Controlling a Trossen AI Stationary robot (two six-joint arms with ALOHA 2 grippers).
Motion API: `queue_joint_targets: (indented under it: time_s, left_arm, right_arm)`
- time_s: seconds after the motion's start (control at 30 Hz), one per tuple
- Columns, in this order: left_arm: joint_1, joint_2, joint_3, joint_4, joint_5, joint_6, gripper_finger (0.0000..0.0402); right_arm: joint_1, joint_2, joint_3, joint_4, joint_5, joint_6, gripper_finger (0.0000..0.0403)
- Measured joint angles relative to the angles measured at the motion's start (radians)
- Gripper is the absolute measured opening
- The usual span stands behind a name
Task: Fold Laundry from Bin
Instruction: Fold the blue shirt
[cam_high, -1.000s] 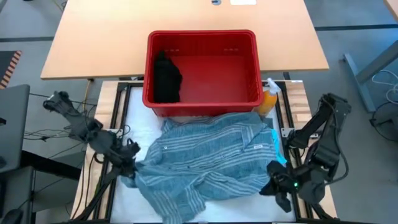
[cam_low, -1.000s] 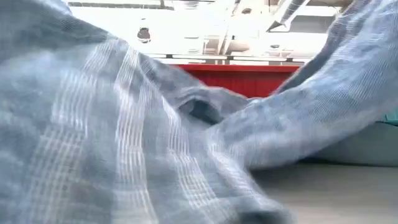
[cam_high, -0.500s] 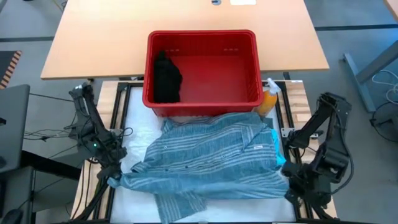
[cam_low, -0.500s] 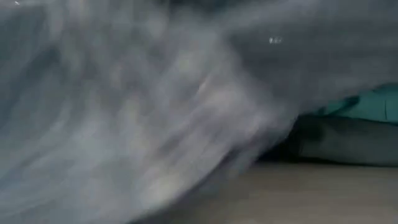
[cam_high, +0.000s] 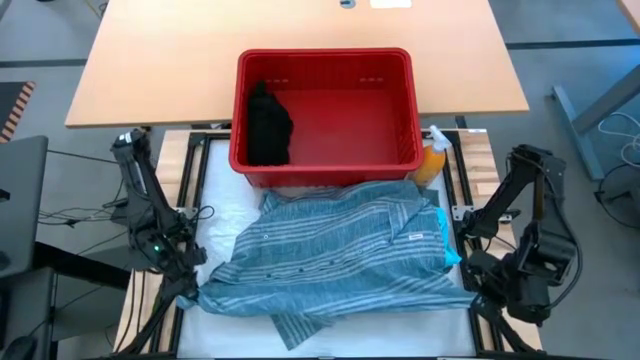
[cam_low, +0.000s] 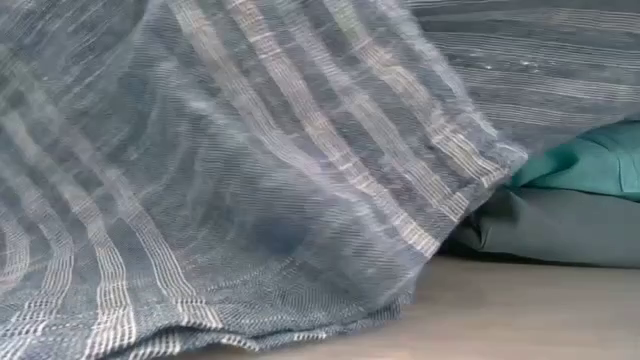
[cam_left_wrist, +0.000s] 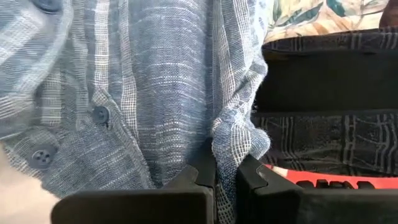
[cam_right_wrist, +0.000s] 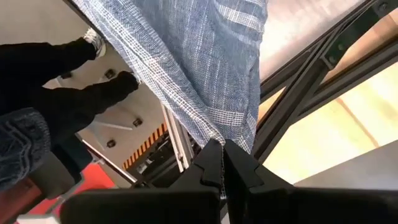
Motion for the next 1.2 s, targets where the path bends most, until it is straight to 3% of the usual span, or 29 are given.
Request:
queue_joint_targets:
  time_s: [0.17,0.33,0.47,0.83,1.0,1.2]
  left_arm:
    - [0.000,0.138,0.000,0.088,-0.004,0.010,0.0000]
    - [0.001,0.330,0.000,0.214,0.003,0.094,0.0000]
    - [0.001,0.499,0.000,0.352,0.007,0.131,0.0000]
    - [0.002,0.925,0.001,0.820,0.095,0.062,0.0000]
    - [0.002,1.018,0.008,0.935,0.100,0.033,0.0000]
    - [-0.001,1.026,0.034,0.918,0.062,0.084,0.0000]
  right_arm:
    - [0.002,0.000,-0.004,-0.006,-0.011,-0.013,0.0021]
    - [0.002,0.000,-0.042,-0.006,-0.092,-0.166,0.0021]
    - [0.002,0.001,-0.057,-0.028,-0.119,-0.256,0.0021]
    - [0.002,0.001,-0.058,-0.050,-0.164,-0.308,0.0020]
    - [0.002,0.001,-0.058,-0.048,-0.171,-0.311,0.0024]
    - [-0.001,0.000,-0.058,-0.043,-0.171,-0.311,0.0021]
